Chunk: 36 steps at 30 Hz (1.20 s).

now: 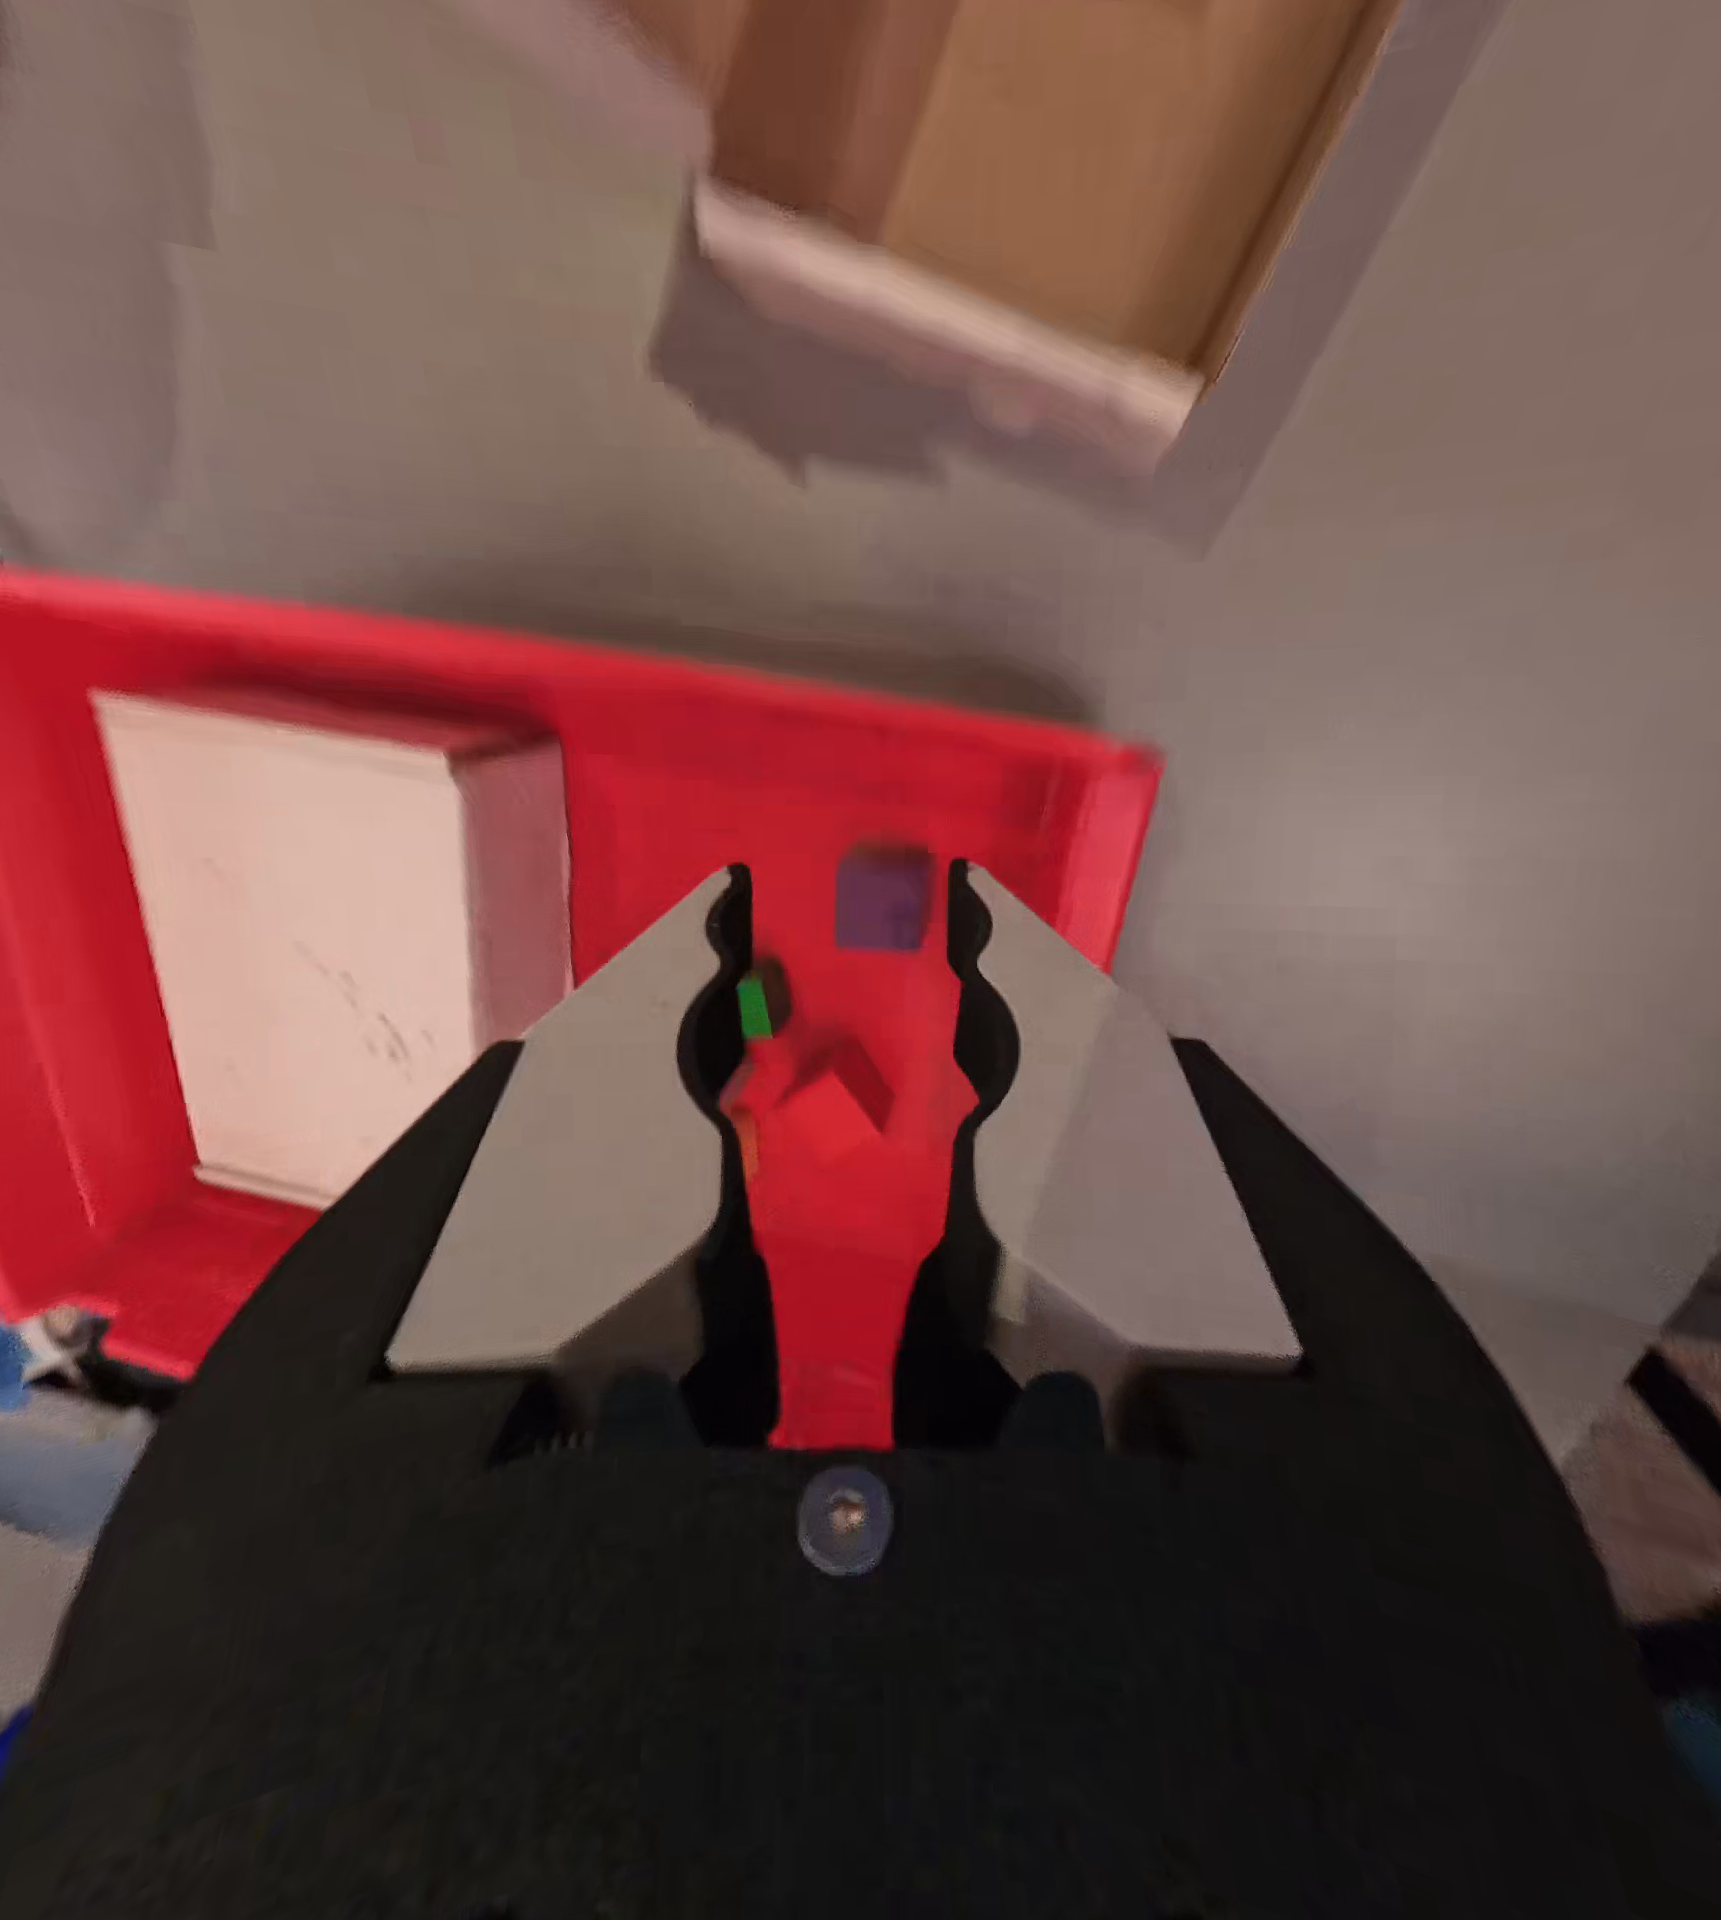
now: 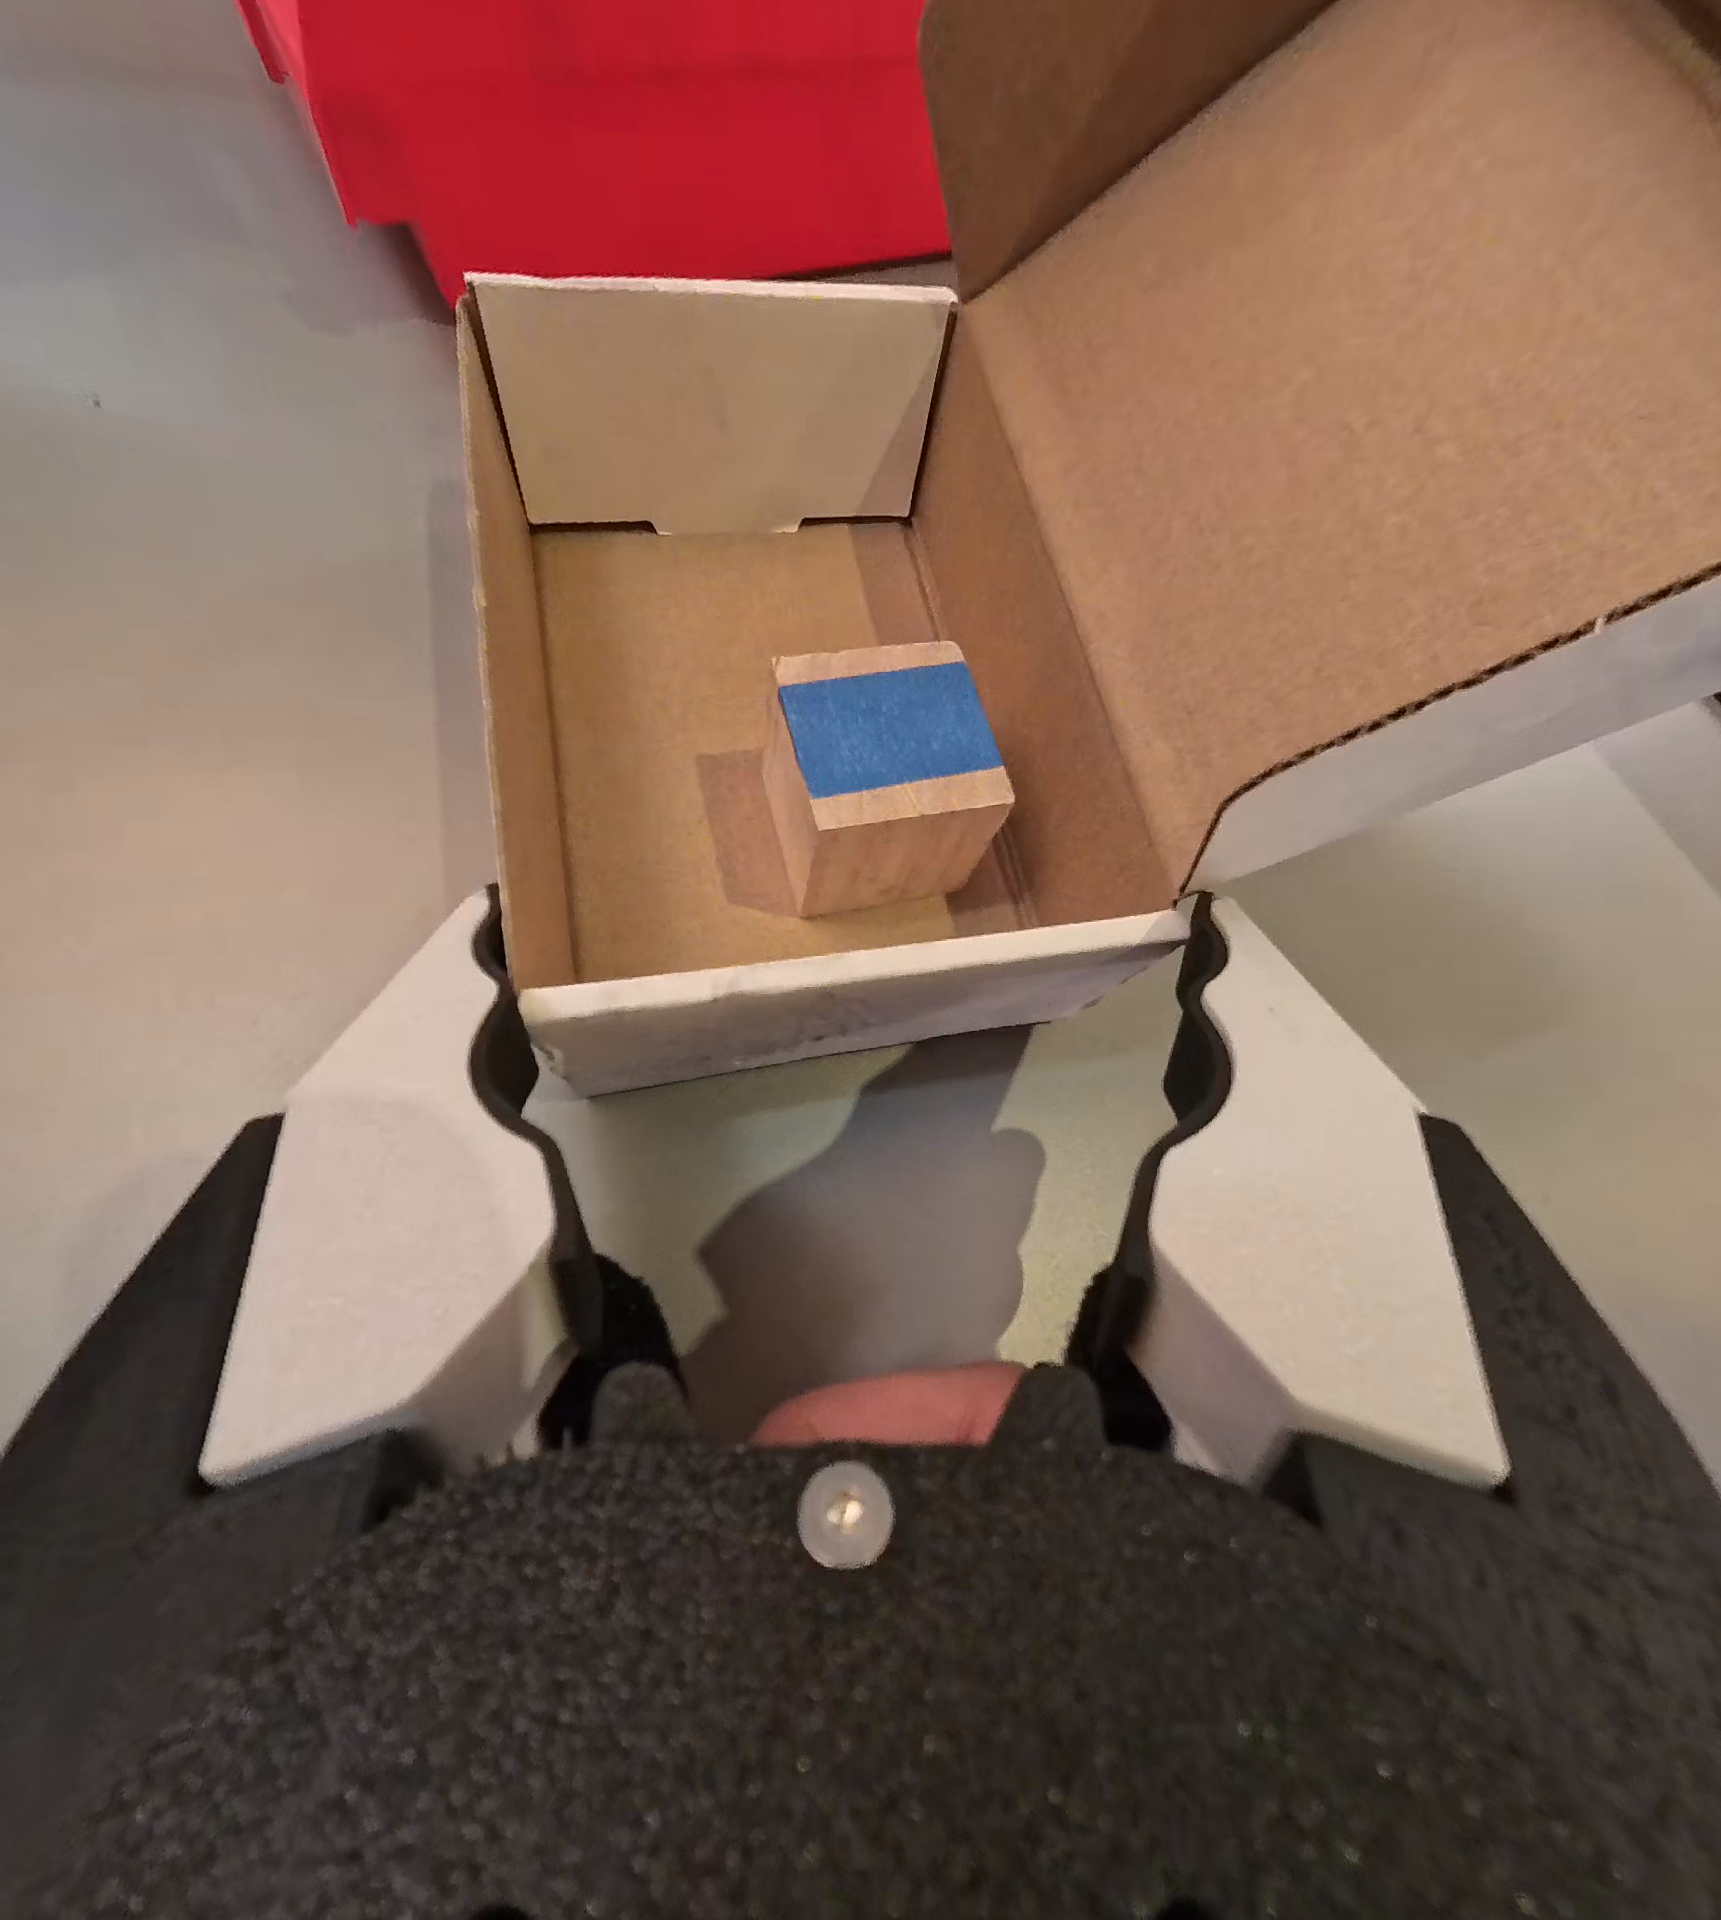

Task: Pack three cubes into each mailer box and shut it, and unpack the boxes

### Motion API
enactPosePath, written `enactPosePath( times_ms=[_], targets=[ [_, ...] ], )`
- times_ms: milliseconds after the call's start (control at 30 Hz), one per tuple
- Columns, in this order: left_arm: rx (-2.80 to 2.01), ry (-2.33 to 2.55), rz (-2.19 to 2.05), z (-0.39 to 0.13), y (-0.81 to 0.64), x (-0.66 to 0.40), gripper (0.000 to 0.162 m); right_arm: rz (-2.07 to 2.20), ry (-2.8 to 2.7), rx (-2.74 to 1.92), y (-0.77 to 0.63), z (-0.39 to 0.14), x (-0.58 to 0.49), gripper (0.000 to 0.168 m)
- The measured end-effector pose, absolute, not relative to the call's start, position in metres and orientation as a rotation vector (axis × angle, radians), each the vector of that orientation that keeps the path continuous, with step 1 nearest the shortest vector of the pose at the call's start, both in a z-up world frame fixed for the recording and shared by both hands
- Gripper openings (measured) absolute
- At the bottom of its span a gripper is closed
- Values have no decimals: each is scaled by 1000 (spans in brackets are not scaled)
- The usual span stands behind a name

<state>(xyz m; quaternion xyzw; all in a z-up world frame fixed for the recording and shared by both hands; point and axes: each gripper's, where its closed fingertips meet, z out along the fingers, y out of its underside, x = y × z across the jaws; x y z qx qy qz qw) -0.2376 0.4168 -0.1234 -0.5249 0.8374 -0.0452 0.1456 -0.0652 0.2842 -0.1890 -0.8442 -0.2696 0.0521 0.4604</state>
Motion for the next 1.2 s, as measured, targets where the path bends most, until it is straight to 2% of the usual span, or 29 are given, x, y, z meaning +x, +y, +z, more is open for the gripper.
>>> enactPosePath(
  times_ms=[67,200,600,800,900,1100,1200],
  targets=[
    [-1553,2454,15,-153,434,-255,33,127,-663,-2079,284,-189,-65,124],
    [-1665,2497,-25,-189,439,-261,27,120,-660,-2078,284,-189,-65,124],
    [-1694,2506,-125,-182,428,-256,33,115,-666,-2082,285,-189,-66,124],
    [-1650,2582,-3,-203,432,-262,28,113,-667,-2082,284,-189,-65,124],
    [-1646,2499,-89,-178,435,-252,25,118,-663,-2082,285,-189,-66,124],
    [-1426,2249,-361,-55,406,-204,23,129,-656,-2080,285,-189,-66,124],
    [-1265,2338,-286,-57,367,-169,24,125,-660,-2080,285,-189,-66,124]
  ],
)
